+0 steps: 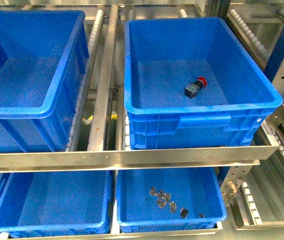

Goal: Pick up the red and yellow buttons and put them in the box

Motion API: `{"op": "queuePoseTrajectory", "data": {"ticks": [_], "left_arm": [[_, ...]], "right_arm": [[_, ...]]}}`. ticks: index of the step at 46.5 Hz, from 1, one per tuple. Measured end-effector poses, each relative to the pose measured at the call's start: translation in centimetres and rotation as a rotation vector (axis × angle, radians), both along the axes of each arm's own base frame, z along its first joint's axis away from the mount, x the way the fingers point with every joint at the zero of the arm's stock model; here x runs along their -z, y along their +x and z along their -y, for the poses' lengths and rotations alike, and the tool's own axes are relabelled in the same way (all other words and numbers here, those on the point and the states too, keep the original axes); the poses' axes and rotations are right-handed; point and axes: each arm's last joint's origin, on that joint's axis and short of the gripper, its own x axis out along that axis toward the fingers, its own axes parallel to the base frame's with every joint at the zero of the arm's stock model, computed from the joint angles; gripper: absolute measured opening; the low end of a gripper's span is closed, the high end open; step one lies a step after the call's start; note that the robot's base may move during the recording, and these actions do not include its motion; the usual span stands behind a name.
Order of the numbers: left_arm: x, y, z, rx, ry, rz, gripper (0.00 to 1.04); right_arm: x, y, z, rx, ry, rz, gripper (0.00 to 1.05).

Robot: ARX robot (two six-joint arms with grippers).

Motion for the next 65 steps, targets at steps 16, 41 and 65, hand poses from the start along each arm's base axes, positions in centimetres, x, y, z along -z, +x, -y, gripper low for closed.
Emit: {"op": "queuePoseTrajectory", "data": {"ticks": [16, 41, 65], "left_arm": [[0.0, 0.0, 0.0, 0.000, 0.000, 0.000, 0.02], [0.0, 0.0, 0.0, 0.000, 0.000, 0.000, 0.02], [0.0, 0.0, 0.0, 0.000, 0.000, 0.000, 0.02]], "right_arm": [[2.0, -3.9, 0.0, -0.002, 0.000, 0.007, 0.02], [3.7, -7.9, -0.1, -0.005, 0.004, 0.024, 0.03], [3.3, -10.0, -0.1, -0.005, 0.004, 0.037, 0.03]]}}
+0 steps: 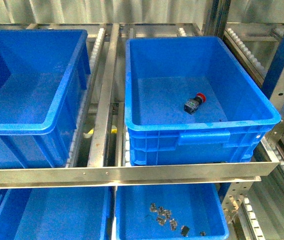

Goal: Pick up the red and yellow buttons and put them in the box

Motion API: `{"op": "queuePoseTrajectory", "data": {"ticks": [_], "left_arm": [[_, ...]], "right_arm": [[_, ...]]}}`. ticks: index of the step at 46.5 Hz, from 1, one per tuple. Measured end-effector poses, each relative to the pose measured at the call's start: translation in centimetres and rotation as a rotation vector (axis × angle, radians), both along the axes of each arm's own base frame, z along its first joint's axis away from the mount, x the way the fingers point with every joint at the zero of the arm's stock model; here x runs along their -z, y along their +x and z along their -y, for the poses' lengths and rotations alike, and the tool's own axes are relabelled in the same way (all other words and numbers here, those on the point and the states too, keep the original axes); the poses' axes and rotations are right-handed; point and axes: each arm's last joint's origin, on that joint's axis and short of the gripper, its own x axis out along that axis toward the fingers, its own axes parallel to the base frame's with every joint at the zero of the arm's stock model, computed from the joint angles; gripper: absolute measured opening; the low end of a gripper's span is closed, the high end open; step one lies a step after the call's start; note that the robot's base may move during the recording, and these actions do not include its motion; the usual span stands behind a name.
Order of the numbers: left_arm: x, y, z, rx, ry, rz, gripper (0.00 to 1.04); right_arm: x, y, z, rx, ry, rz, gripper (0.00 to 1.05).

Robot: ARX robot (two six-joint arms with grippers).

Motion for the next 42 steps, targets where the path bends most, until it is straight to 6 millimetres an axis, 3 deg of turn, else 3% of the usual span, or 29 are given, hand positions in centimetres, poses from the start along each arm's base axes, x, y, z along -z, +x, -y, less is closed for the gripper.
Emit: {"op": "queuePoseTrajectory", "data": {"ticks": [13, 18, 20, 26, 37, 42], "left_arm": [[0.0, 0.0, 0.0, 0.000, -0.001, 0.000, 0.03], [0.0, 0.0, 0.0, 0.000, 0.000, 0.000, 0.28], [0.0, 0.0, 0.0, 0.000, -0.001, 0.000, 0.26], [0.0, 0.0, 0.0, 0.000, 0.002, 0.000, 0.58], [0.0, 0.0, 0.0, 0.000, 0.002, 0.000, 0.97], [0.0, 0.0, 0.0, 0.000, 0.003, 0.000, 0.97]], "right_arm": [[0.1, -0.7, 0.0, 0.000, 0.000, -0.001, 0.03], [0.4, -1.7, 0.0, 0.000, 0.000, -0.010, 0.03], [0.3, -1.7, 0.0, 0.000, 0.000, -0.003, 0.03], [0.3, -1.8, 0.0, 0.000, 0.000, -0.003, 0.03], [0.3, -1.8, 0.0, 0.000, 0.000, -0.004, 0.41], [0.3, -1.8, 0.0, 0.000, 0.000, -0.004, 0.64]]}}
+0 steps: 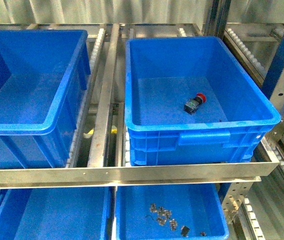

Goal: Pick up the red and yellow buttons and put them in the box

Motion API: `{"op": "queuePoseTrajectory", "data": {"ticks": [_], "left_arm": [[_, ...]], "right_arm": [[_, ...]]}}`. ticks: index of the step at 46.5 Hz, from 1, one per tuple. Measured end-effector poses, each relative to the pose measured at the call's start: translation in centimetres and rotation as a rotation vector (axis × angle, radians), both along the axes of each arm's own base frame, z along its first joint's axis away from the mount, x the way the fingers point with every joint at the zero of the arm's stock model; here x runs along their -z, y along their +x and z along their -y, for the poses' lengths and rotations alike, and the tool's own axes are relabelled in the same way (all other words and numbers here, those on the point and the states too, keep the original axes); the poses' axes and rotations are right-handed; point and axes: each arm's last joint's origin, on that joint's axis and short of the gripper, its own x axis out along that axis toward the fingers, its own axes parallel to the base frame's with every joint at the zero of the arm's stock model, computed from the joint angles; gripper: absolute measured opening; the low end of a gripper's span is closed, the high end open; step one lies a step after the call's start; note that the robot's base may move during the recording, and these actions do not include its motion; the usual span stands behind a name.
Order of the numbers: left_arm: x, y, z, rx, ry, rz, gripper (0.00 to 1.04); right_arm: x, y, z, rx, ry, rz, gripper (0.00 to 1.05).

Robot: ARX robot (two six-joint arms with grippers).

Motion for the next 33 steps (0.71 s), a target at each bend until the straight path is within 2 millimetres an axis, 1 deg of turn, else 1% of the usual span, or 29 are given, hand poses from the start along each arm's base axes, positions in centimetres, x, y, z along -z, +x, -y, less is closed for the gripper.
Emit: {"op": "queuePoseTrajectory", "data": {"ticks": [6, 7, 33], "left_arm": [[0.00, 0.00, 0.00, 0.000, 0.000, 0.000, 0.97], [0.00, 0.00, 0.00, 0.000, 0.000, 0.000, 0.97], [0.00, 0.00, 0.00, 0.000, 0.000, 0.000, 0.97]], "right_arm": [[0.00, 0.00, 0.00, 0.000, 0.000, 0.000, 0.95], [0.00, 0.00, 0.00, 0.000, 0.000, 0.000, 0.98], [0.00, 0.00, 0.00, 0.000, 0.000, 0.000, 0.97]]}}
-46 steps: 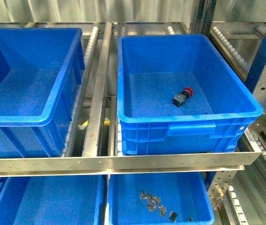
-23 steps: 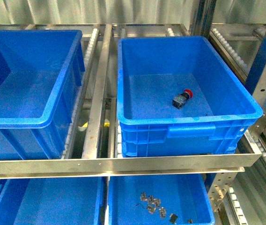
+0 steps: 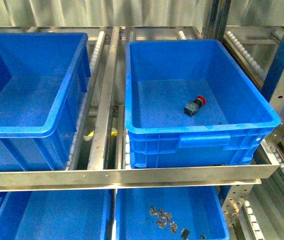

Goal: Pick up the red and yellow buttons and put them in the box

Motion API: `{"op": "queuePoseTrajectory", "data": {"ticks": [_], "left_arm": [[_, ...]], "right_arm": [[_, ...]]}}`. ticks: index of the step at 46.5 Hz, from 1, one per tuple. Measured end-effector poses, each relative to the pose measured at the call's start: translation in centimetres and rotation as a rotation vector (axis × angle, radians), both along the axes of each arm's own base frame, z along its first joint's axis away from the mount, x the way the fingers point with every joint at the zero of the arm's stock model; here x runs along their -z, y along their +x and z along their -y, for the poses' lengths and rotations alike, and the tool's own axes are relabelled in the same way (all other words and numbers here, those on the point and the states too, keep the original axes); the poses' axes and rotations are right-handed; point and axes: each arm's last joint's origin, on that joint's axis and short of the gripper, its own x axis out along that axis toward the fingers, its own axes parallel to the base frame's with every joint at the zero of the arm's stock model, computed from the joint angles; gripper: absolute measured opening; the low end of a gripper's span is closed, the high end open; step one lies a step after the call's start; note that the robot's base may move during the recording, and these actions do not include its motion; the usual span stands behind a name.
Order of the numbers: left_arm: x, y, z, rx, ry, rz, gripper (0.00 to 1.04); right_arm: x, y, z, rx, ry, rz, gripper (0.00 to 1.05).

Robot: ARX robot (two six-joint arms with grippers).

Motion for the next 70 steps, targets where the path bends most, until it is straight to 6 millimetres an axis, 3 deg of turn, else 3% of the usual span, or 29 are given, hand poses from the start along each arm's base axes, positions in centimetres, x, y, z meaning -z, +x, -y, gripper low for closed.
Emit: {"op": "queuePoseTrajectory", "data": {"ticks": [70], "left_arm": [[0.00, 0.00, 0.00, 0.000, 0.000, 0.000, 0.97]], "right_arm": [[0.02, -0.01, 0.00, 0.002, 0.003, -0.001, 0.97]]}}
